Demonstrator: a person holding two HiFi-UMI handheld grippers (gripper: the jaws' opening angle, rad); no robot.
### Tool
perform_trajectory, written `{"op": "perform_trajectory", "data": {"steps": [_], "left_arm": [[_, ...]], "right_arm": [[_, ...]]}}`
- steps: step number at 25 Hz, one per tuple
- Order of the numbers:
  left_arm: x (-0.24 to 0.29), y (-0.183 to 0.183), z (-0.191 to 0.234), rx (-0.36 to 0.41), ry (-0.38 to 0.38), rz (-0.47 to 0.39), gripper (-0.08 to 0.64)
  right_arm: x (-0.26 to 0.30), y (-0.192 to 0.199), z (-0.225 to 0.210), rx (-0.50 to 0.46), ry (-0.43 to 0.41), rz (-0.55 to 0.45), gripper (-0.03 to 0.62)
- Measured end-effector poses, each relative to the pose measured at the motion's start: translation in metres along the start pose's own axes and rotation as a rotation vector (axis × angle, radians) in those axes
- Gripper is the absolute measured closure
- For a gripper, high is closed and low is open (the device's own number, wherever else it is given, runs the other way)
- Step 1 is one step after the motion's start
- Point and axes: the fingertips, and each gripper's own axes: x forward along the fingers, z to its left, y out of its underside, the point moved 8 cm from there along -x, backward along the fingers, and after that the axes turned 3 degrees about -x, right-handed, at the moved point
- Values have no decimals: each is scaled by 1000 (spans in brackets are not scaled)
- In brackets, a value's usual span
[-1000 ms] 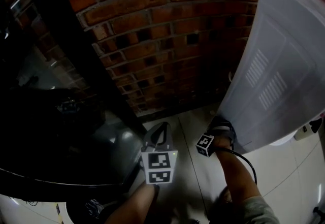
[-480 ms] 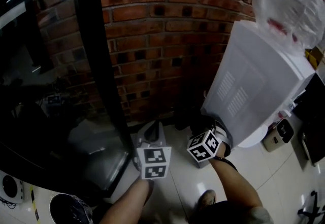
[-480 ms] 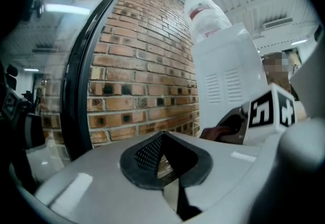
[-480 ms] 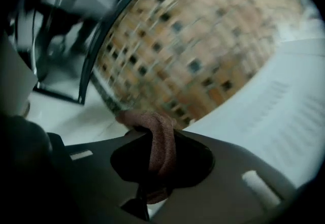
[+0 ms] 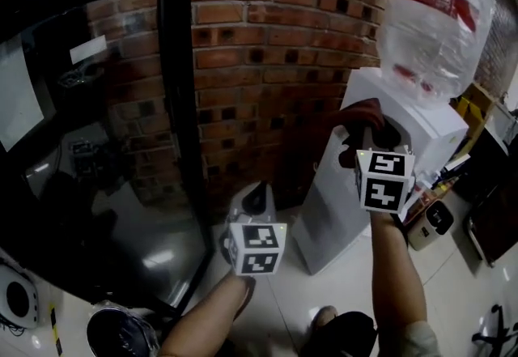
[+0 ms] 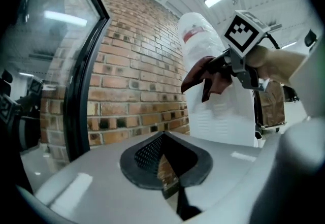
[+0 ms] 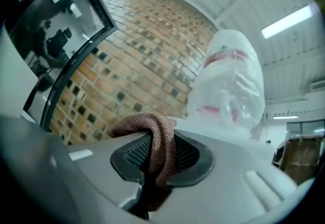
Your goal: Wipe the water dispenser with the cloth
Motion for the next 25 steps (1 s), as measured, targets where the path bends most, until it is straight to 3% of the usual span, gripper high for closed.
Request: {"op": "perform_trajectory", "data": {"steps": [6,12,19,25], "left_arm": [[5,-84,1,14,39,-118,560],[8,-133,-9,39,81,-183,560],[10,-86,-20,20,100,-82,560],[11,-26,-15,-10,75,13,560]], "right_arm": [[11,-28,-30,67,118,14,503],[20,-27,-27,17,157,57,503],[25,6,-4,-89,154,132,503],[25,55,24,-94,122,211,503]]}}
